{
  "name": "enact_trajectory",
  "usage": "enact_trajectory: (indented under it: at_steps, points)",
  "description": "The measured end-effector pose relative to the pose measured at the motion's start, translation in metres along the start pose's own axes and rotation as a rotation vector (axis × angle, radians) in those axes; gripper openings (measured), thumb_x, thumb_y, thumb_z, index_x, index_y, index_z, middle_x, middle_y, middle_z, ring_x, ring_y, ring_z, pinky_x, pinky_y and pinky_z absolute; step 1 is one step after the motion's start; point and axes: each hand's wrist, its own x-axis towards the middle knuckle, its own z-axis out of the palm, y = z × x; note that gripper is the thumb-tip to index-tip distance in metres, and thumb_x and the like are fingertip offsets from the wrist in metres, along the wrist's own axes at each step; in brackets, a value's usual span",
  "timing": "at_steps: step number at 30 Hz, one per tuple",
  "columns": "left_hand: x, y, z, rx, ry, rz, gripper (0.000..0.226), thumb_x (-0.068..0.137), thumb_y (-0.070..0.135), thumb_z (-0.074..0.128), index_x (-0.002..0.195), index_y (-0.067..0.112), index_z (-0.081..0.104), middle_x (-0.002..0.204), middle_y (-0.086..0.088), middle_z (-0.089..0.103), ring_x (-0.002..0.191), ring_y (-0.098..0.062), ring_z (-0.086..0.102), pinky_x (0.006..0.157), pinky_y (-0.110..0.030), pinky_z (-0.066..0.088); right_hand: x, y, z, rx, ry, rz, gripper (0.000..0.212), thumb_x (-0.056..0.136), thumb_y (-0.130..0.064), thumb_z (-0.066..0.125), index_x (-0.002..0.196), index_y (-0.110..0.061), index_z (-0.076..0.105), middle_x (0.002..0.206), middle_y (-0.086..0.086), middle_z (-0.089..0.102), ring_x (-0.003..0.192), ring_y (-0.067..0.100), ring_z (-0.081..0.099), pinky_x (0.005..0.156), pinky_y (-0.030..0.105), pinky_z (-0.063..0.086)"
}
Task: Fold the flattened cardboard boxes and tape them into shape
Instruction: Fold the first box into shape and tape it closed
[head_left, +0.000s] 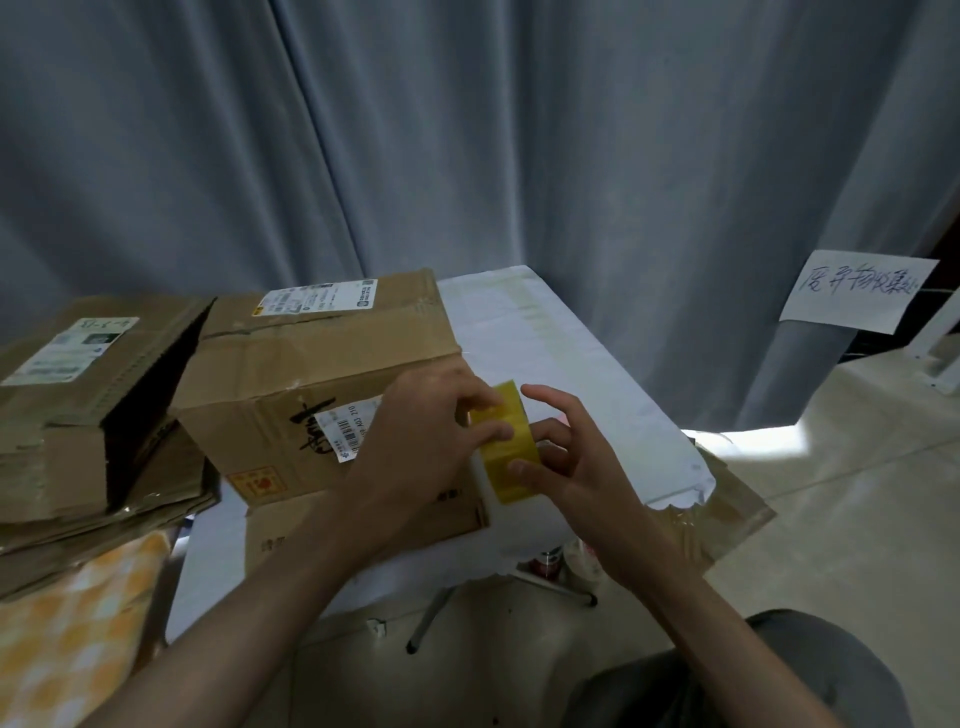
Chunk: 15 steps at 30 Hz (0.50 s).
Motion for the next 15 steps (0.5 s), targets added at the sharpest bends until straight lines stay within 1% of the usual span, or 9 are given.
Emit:
enact_trajectory:
  at_steps: [3,5,8,10,12,14,15]
  points:
    - [0.005,-0.002,0.000,-0.109,0.038,-0.097,0.007,0.075,0.020,0.084,0.079,0.018,0.079,0.074,0.010,0.070,0.068,-0.006,0.061,0.065,-0.020,0.049,-0.001,-0.004,-0.001,-0.045,-0.001,-0.041,0.061,0.090,-0.001,0.070,0.138,-0.029,0.045,0.089,-0.002,0.068,0.091,0.024,0.069,0.080,0.043,0.061]
    - [0.007,-0.002,0.002,-0.111,0.024,-0.148,0.005,0.079,0.017,0.080,0.077,0.019,0.077,0.070,0.013,0.067,0.069,-0.005,0.060,0.062,-0.010,0.042,-0.002,-0.005,0.000,-0.101,0.017,-0.060,0.061,0.089,0.001,0.070,0.137,-0.028,0.045,0.082,-0.006,0.065,0.082,0.019,0.067,0.075,0.040,0.062]
    - [0.005,0.004,0.010,-0.068,-0.020,-0.173,0.009,0.085,0.012,0.073,0.077,0.017,0.071,0.072,0.011,0.064,0.074,-0.006,0.057,0.063,-0.012,0.039,0.001,-0.005,0.000,-0.193,0.091,-0.029,0.062,0.087,-0.002,0.070,0.134,-0.035,0.045,0.075,-0.016,0.063,0.075,0.007,0.064,0.068,0.023,0.058]
    - [0.003,0.010,0.011,-0.065,-0.018,-0.161,0.010,0.087,0.011,0.069,0.079,0.016,0.069,0.076,0.010,0.063,0.076,-0.005,0.056,0.067,-0.017,0.041,0.003,-0.008,-0.001,-0.203,0.145,-0.001,0.055,0.088,-0.007,0.070,0.129,-0.037,0.048,0.077,-0.012,0.065,0.074,0.007,0.065,0.065,0.018,0.055]
    - [0.004,0.016,0.007,-0.085,0.019,-0.120,0.010,0.089,0.010,0.067,0.081,0.015,0.068,0.078,0.010,0.063,0.078,-0.005,0.056,0.067,-0.012,0.040,0.007,-0.011,-0.002,-0.212,0.180,-0.004,0.039,0.091,-0.013,0.068,0.117,-0.039,0.053,0.075,-0.007,0.065,0.074,0.010,0.065,0.062,0.015,0.053]
    - [0.007,0.023,0.001,-0.093,0.044,-0.062,0.010,0.090,0.009,0.065,0.082,0.014,0.067,0.078,0.011,0.062,0.079,-0.005,0.055,0.067,-0.012,0.040,0.010,-0.015,-0.005,-0.245,0.203,-0.012,0.025,0.094,-0.019,0.064,0.104,-0.040,0.055,0.076,-0.001,0.063,0.074,0.014,0.061,0.060,0.017,0.049]
    - [0.010,0.025,-0.001,-0.098,0.048,-0.047,0.010,0.091,0.008,0.065,0.083,0.014,0.066,0.078,0.012,0.061,0.078,-0.005,0.055,0.067,-0.012,0.040,0.011,-0.018,-0.007,-0.250,0.203,-0.027,0.021,0.095,-0.019,0.062,0.099,-0.038,0.055,0.075,0.001,0.061,0.069,0.014,0.058,0.058,0.018,0.047]
